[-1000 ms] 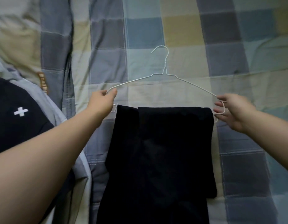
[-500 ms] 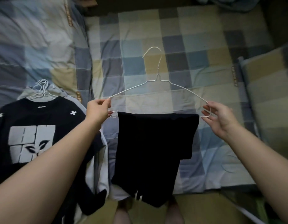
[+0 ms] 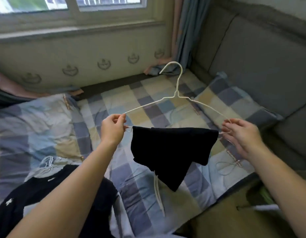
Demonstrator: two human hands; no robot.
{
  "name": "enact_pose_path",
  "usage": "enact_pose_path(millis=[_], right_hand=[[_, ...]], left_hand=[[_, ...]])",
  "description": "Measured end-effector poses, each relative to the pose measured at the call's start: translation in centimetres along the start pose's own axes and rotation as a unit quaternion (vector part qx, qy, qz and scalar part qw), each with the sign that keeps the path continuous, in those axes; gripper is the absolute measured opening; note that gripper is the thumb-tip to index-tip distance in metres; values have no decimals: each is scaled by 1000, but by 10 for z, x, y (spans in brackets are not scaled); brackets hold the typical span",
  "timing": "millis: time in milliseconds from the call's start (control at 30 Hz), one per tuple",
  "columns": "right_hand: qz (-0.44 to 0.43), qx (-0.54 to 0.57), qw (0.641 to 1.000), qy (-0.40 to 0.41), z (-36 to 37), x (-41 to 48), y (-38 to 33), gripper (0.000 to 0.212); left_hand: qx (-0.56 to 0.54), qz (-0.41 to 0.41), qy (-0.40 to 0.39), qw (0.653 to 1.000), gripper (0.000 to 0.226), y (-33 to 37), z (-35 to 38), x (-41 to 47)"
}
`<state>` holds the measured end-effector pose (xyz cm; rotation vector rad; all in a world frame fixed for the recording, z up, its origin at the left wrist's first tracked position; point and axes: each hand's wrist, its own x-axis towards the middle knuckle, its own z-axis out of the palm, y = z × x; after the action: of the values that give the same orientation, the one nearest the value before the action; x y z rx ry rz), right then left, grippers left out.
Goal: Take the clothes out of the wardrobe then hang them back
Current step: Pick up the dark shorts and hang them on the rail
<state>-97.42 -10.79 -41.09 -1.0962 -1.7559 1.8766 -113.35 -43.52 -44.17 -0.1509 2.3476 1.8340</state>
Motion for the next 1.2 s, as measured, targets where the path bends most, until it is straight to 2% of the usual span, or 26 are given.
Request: enact_pose_path(millis=[167, 500, 633, 733, 867, 1000, 1133, 1200], right_hand=[[-52, 4, 996, 71, -43, -64, -27, 11], [-108, 9, 972, 206, -184, -190, -42, 17], [-132, -28, 946, 295, -256, -261, -36, 16], [-141, -109, 925, 336, -305, -316, -34, 17], [-135, -216, 890, 377, -371, -407, -32, 13], [-113, -280, 871, 387, -418, -487, -33, 9], [-76, -280, 877, 384, -457, -553, -29, 11], [-25, -270, 888, 372, -480, -582, -23, 13]], left_hand=[[-20, 84, -59, 995, 14, 49, 11, -21], [-30, 170, -205, 963, 12, 123, 96, -110], [-29, 192, -294, 936, 12, 137, 146, -178], [-29, 197, -350, 915, 13, 138, 182, -235], [-23, 222, -431, 874, 19, 127, 240, -340], [-5, 234, -506, 830, 23, 113, 279, -458], [-1, 238, -588, 773, 15, 101, 303, -583], [7, 250, -619, 745, 15, 96, 314, -639]])
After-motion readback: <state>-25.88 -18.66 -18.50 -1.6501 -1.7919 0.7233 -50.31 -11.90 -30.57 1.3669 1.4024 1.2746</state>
